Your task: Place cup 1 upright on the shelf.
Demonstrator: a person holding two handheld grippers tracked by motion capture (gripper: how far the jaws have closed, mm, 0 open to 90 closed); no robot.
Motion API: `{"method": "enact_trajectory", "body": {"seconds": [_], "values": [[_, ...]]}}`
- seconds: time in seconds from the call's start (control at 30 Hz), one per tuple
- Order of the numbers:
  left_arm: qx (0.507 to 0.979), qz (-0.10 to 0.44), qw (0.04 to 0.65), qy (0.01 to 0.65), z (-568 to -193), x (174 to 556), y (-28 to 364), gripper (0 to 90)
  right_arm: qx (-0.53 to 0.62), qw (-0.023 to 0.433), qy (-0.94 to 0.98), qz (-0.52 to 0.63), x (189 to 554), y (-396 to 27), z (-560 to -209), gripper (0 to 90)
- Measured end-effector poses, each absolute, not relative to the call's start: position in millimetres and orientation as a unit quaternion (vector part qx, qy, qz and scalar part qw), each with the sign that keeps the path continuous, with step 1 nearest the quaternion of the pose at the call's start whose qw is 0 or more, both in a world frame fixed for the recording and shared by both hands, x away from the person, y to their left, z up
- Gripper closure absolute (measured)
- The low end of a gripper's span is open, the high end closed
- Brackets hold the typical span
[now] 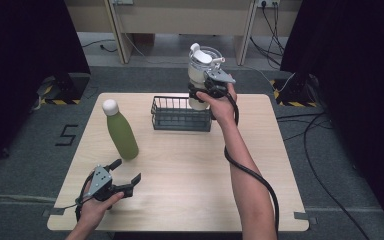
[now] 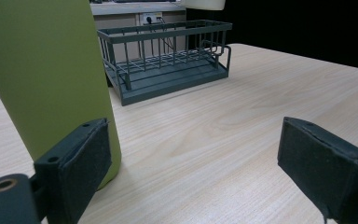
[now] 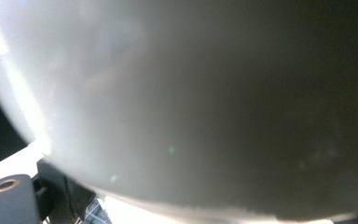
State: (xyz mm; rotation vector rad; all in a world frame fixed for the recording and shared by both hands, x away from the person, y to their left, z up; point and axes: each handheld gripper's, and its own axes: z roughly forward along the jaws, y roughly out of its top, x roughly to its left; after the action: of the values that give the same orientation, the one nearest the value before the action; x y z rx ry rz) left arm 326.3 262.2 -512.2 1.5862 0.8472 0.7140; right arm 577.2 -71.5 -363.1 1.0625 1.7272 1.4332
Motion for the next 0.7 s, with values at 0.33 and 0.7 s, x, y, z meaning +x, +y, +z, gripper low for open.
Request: {"method": "enact_trajectory", "body": {"seconds": [0.33,0.7], "values": [[0.676,0.303,0.567,0.359,-512,326,262,9.1,0.416,0.323,0.657,0.539,588,-70,-370,9.9],[0.677,0.301,0.567,0.359,-513,326,261,9.1,0.417,0.327,0.662,0.53,595,-68,-378,10.0]]}}
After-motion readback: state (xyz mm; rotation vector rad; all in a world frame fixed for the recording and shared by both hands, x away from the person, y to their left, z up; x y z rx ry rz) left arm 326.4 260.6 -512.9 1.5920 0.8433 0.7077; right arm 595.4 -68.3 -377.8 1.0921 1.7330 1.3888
